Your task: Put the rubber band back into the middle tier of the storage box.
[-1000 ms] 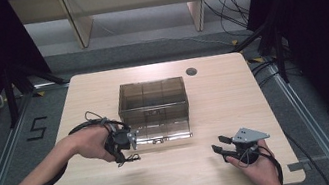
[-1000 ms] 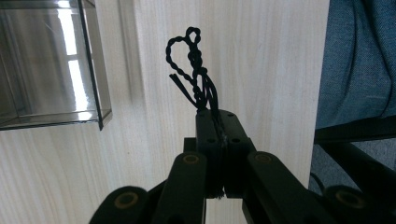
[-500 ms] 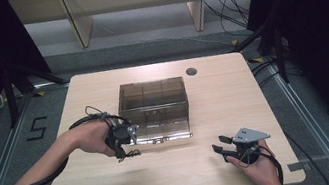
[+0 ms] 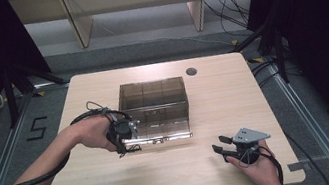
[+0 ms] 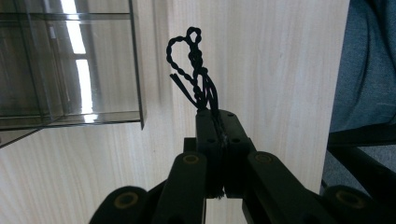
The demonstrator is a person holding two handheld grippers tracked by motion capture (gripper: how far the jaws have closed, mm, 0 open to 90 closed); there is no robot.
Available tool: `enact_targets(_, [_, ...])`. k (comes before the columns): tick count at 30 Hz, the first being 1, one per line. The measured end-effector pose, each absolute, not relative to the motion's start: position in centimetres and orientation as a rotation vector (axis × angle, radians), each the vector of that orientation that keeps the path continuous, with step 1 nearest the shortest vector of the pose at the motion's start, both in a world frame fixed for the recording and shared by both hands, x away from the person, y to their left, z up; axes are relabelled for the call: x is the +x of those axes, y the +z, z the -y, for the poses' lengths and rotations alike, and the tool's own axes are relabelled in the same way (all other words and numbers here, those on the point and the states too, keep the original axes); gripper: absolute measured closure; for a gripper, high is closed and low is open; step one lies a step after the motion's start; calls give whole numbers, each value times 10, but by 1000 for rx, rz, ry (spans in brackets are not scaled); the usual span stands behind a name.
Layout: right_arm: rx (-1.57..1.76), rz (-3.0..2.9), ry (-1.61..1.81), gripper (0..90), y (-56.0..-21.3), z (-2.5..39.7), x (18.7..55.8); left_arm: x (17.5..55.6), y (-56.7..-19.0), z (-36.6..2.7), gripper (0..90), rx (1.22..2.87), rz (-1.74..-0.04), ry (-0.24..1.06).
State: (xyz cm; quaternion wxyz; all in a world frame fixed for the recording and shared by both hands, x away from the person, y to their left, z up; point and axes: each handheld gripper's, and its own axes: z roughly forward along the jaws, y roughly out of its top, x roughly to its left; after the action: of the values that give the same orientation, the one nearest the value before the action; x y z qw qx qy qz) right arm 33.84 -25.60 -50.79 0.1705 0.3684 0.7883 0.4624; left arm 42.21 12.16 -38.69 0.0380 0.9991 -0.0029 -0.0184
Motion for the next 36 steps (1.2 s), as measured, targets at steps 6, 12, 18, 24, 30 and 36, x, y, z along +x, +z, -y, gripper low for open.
enact_targets(6, [1049,-2238,1291,543,-507,257,338,429,-385,-122,880,3079,-1,-51])
enact_targets(12, [1056,-2237,1299,543,-507,258,337,434,-384,-122,880,3074,-20,-38])
enact_targets(18, [1055,-2236,1300,543,-507,258,337,440,-384,-122,880,3078,-41,-31])
enact_targets(24, [1058,-2237,1301,543,-507,257,337,448,-383,-121,880,3080,-44,0])
enact_targets(30, [1064,-2237,1296,542,-508,257,337,454,-383,-120,880,3100,-71,1])
enact_targets(36, [1032,-2224,1310,543,-509,257,338,458,-383,-117,880,3103,-79,6])
